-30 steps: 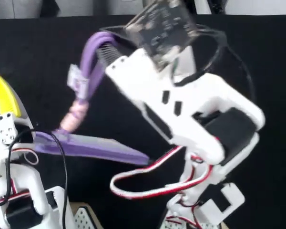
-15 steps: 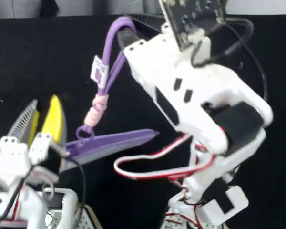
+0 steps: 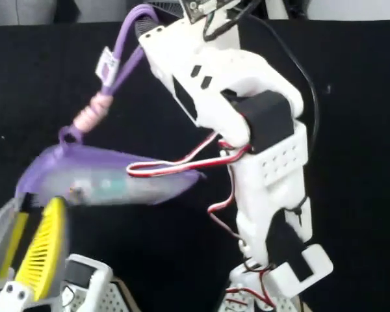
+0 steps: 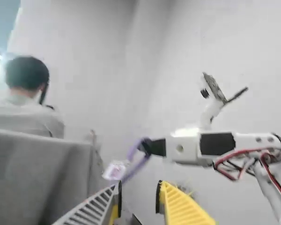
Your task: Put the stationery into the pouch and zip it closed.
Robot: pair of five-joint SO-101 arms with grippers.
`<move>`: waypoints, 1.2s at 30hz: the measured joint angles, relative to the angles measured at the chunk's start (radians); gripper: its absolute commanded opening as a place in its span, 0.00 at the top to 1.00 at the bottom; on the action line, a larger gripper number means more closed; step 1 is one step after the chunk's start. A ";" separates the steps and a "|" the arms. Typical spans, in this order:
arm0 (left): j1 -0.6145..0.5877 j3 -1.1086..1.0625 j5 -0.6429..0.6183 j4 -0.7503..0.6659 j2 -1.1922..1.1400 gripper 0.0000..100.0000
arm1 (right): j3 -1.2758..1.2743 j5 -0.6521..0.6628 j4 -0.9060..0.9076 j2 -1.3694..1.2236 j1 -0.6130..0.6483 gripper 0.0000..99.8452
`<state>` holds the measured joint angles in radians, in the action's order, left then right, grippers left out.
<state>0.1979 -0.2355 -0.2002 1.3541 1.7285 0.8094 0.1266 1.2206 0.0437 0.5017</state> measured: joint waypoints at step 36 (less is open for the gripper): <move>-0.112 -0.601 0.362 -0.215 -0.003 0.85 | 0.091 -0.002 0.112 -0.002 -0.035 0.99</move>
<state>0.0859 -0.8370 0.1619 1.1393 1.7254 0.8999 0.1250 1.3326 0.0422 0.4664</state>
